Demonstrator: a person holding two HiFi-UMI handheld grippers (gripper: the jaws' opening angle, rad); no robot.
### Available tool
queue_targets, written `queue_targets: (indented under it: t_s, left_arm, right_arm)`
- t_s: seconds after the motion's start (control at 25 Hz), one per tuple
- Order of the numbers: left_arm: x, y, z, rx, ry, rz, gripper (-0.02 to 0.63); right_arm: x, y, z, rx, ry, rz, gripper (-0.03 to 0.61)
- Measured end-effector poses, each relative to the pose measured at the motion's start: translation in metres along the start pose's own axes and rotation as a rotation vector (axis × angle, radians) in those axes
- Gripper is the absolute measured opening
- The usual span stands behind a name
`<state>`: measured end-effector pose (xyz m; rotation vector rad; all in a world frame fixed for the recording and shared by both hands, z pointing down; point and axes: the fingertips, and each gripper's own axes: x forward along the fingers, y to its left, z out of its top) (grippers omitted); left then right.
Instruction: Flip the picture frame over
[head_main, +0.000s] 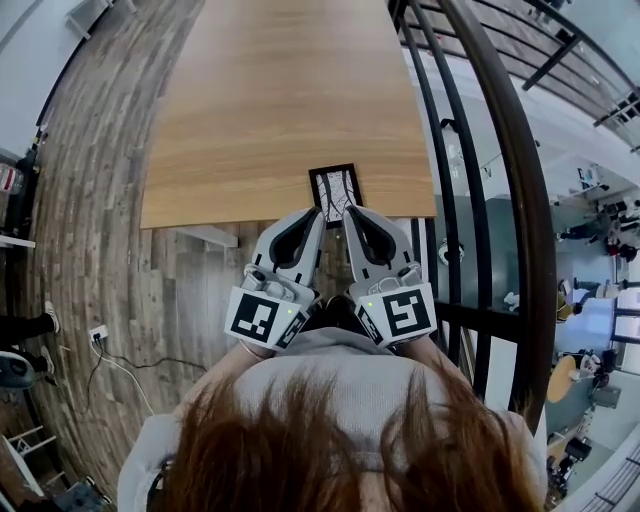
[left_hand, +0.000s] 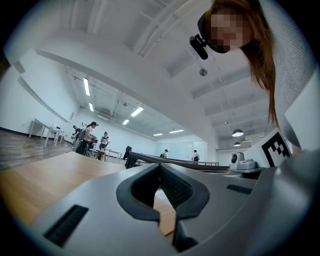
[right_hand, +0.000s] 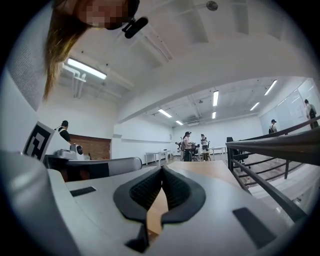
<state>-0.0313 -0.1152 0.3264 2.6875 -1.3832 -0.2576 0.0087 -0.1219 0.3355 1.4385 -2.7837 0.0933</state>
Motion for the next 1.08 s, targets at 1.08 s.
queue_targets:
  t_s: [1.08]
  left_arm:
    - [-0.008,-0.011,-0.005,-0.001,0.007,-0.003,0.006]
  right_arm:
    - [-0.011,0.006,-0.005,0.018,0.012,0.001,0.015]
